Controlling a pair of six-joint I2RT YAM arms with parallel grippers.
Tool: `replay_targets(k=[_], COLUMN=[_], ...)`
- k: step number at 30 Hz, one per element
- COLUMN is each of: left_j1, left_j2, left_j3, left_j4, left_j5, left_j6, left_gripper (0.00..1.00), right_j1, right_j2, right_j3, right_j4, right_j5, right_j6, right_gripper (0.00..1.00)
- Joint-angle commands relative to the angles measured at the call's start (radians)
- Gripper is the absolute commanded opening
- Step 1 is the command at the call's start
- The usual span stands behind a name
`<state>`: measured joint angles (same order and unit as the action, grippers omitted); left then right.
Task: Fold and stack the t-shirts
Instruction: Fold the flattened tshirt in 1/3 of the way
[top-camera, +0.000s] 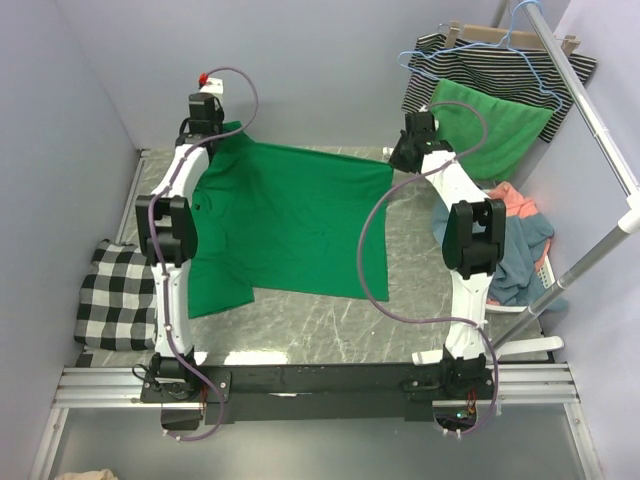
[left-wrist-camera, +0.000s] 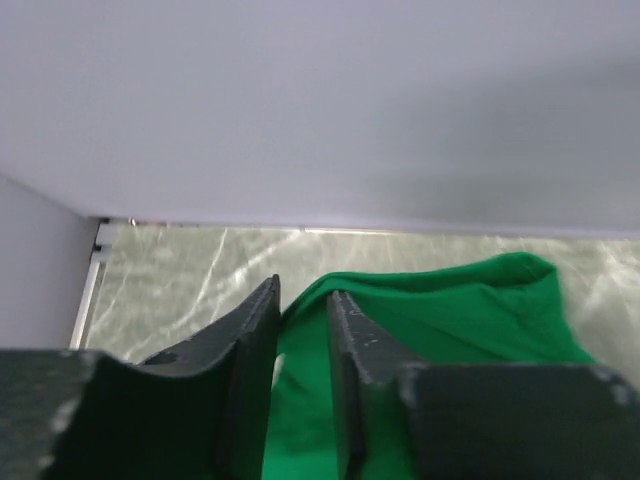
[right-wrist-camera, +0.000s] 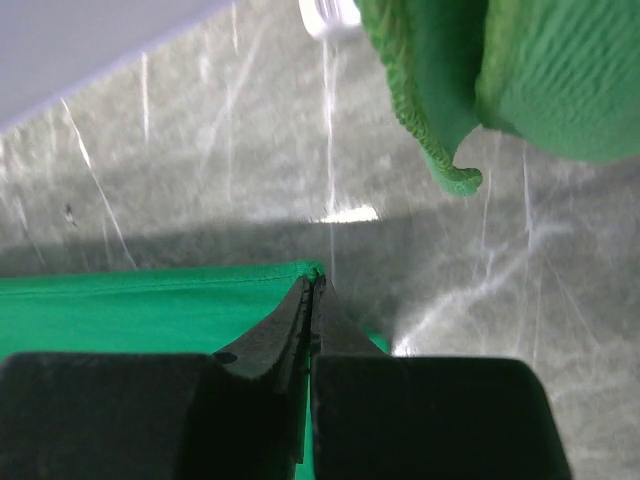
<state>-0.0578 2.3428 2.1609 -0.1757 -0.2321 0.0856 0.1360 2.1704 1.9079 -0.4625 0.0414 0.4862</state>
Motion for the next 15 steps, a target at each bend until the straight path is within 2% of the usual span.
replay_targets(k=[1, 7, 9, 12, 13, 15], left_j1=[0.015, 0.010, 0.010, 0.012, 0.012, 0.010], left_j2=[0.113, 0.156, 0.153, 0.135, 0.135, 0.148], left_j3=[0.119, 0.053, 0.059, 0.048, 0.048, 0.071], left_j4=[0.131, 0.323, 0.311, 0.275, 0.263, 0.243], left_j5=[-0.090, -0.272, -0.288, -0.219, -0.208, -0.161], left_j6=[0.143, 0.339, 0.330, 0.274, 0.260, 0.211], left_gripper=[0.33, 0.33, 0.31, 0.32, 0.37, 0.63], right_j1=[-0.022, -0.022, -0.021, -0.015, -0.013, -0.009], right_j2=[0.025, 0.055, 0.063, 0.065, 0.066, 0.069], right_j3=[0.108, 0.131, 0.137, 0.129, 0.129, 0.122], right_j4=[-0.011, -0.004, -0.005, 0.002, 0.001, -0.002], right_j5=[0.043, -0.008, -0.020, -0.029, -0.031, -0.038], right_j6=[0.003, 0.009, 0.012, 0.014, 0.012, 0.008], right_gripper=[0.00, 0.00, 0.00, 0.00, 0.00, 0.00])
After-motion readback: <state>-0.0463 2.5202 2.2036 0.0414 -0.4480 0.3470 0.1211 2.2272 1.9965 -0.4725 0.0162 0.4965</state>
